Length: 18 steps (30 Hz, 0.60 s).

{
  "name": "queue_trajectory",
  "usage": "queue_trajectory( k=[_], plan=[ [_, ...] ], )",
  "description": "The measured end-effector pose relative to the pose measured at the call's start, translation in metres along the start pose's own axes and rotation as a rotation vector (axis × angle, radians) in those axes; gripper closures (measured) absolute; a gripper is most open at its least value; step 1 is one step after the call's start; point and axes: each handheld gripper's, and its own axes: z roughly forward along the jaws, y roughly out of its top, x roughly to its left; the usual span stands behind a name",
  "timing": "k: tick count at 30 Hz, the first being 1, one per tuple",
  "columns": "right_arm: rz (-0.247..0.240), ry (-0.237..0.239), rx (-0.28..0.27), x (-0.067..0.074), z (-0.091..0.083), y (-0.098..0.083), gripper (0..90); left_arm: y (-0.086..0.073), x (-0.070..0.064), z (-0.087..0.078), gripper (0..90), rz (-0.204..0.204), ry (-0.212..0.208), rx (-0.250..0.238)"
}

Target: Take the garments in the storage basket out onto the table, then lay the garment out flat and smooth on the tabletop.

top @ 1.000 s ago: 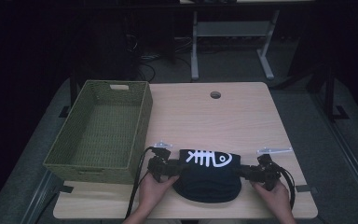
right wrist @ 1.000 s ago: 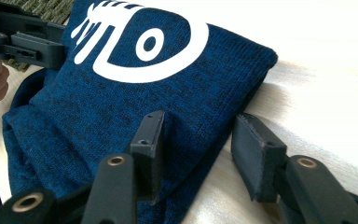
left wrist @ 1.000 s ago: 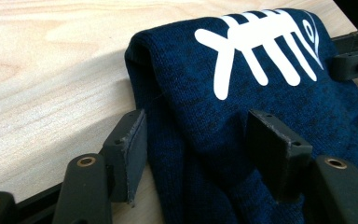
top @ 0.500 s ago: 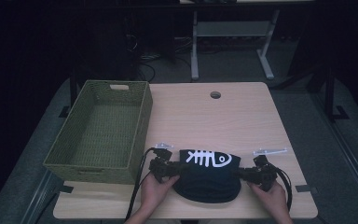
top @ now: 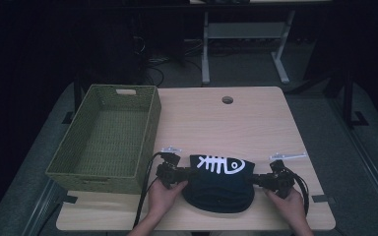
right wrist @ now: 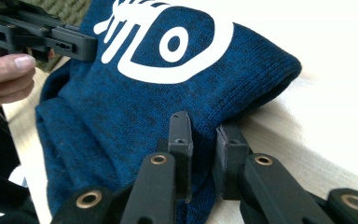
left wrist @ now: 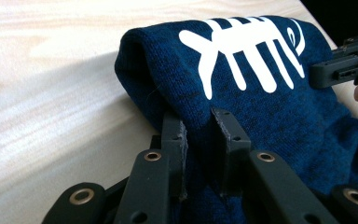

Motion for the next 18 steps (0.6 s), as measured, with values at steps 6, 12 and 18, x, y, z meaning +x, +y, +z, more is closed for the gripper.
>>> queue_trajectory(
  k=[6,12,18],
  plan=[
    [-0.006,0.005,-0.008,0.002,-0.005,0.008,79.0,0.01,-0.004,-0.006,76.7,0.002,-0.007,-0.02],
    [-0.004,0.004,-0.015,0.003,-0.008,0.011,79.1,0.015,-0.006,-0.008,76.7,0.0,-0.006,-0.021],
    [-0.005,0.012,-0.023,0.005,-0.009,0.015,79.2,0.017,-0.006,-0.014,76.7,-0.002,-0.007,-0.029]
  ],
)
